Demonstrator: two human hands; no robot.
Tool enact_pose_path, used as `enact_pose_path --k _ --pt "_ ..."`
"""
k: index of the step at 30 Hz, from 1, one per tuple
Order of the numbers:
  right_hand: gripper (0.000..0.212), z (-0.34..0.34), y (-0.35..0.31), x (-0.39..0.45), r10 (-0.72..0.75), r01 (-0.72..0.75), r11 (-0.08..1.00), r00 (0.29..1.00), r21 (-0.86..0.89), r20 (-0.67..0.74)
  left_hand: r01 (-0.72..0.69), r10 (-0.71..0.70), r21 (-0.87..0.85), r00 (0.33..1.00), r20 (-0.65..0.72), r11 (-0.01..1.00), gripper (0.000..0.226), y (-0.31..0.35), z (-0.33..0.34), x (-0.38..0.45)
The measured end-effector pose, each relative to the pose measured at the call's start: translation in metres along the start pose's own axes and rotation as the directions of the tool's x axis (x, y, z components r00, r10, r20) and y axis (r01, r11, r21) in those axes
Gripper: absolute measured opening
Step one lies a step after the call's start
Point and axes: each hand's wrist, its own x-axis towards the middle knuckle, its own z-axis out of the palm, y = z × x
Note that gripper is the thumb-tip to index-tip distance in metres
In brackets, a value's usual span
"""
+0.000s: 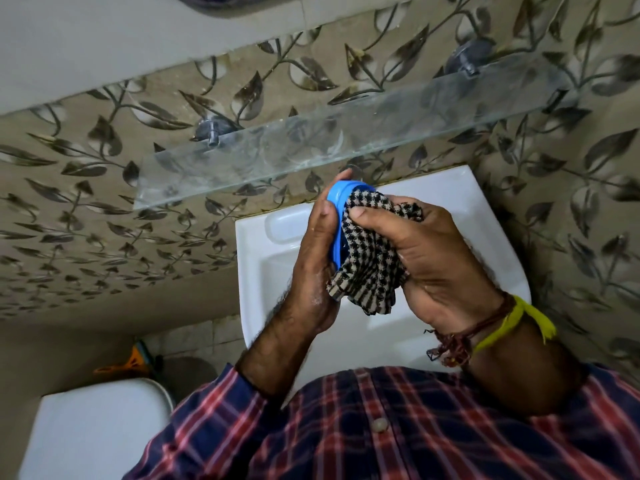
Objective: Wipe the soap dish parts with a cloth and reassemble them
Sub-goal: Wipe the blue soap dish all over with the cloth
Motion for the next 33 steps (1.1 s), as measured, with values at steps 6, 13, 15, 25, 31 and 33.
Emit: enact_pose_path --k 6,13,15,25,31,33 --pt "0.015 -0.003 -0.004 -0.004 -0.032 0.053 0.981 0.993 -0.189 0.114 -0.015 0.015 -0.009 1.0 -0.017 1.0 0.048 0.013 0.0 0.006" --pt "0.011 -0.007 -0.008 0.004 -0.043 0.074 0.966 0.991 -0.248 0.129 -0.008 0.012 0.044 0.997 -0.073 0.999 0.046 0.011 0.002 0.009" --pt "0.008 -0.009 -0.005 0.004 -0.035 0.098 0.922 0.984 -0.373 0.173 -0.015 0.017 0.031 0.997 -0.074 0.999 0.045 0.014 0.0 0.015" --pt "0.004 -0.014 0.0 0.005 -0.037 0.137 0.896 0.971 -0.422 0.236 -0.048 0.049 0.047 0.998 -0.03 0.998 0.044 0.021 0.003 0.026" --pt "0.003 -0.014 -0.008 0.01 -0.118 0.199 0.886 0.97 -0.42 0.212 -0.019 0.019 0.056 1.0 -0.001 0.998 0.043 0.018 0.006 0.023" --pt "0.002 -0.015 -0.005 0.008 -0.07 0.179 0.877 0.966 -0.446 0.251 -0.028 0.03 0.069 0.999 -0.02 0.997 0.044 0.021 0.006 0.025"
